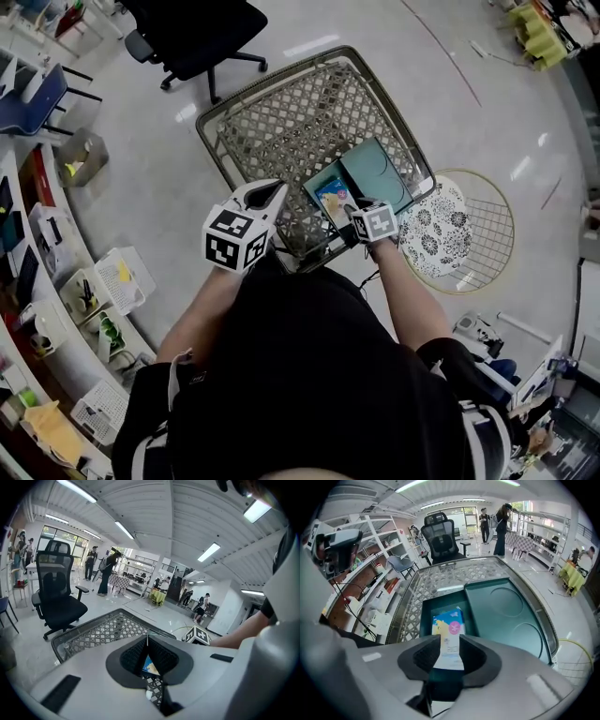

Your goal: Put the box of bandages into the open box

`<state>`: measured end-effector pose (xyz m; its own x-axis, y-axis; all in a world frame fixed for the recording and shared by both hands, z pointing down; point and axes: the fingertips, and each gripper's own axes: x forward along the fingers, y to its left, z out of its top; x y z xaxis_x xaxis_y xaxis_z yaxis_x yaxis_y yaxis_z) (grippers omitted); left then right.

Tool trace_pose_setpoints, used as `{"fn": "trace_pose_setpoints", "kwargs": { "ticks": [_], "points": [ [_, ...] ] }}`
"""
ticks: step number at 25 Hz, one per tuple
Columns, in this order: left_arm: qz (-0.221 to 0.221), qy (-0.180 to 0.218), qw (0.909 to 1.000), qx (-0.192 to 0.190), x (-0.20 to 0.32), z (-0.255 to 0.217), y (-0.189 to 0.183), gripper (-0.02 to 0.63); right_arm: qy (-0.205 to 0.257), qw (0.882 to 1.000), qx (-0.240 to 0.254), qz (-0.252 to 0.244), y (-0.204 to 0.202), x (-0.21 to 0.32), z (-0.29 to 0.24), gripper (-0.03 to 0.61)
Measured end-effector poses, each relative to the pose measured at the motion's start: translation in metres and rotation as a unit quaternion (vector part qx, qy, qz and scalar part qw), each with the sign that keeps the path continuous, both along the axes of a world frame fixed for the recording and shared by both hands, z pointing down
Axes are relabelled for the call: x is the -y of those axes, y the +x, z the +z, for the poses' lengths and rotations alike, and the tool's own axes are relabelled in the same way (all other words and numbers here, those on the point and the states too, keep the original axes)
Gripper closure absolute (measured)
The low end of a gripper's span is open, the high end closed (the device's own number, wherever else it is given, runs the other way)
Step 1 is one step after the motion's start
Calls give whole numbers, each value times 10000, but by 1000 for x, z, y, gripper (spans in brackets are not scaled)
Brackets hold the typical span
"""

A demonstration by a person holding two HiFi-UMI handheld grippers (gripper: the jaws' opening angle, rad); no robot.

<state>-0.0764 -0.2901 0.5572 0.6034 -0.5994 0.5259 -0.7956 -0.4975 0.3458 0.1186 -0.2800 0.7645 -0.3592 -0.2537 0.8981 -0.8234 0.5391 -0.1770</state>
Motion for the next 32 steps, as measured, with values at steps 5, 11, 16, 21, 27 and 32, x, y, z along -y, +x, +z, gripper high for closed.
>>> {"fn": "trace_pose_setpoints", "kwargs": {
  "ticks": [5,11,16,21,27,32],
  "points": [
    [45,44,10000,-35,-1,-7,10,600,-84,9994,64,317,16,-6,-6,445],
    [51,117,9999,7,4,-13,8,600,-55,9976,260,634,16,-9,-7,445],
    [167,252,9995,26,14,-20,-2,600,238,9889,822,1213,11,11,-28,456],
    [557,498,9970,204,34,-27,-18,600,870,9731,1219,1750,4,32,-82,465],
    [801,840,9932,53,58,-52,-16,600,1540,9564,1378,2063,11,28,-143,465],
    [631,1012,9929,-46,58,-69,-6,600,2104,9397,1558,2201,38,19,-190,465]
  ]
}}
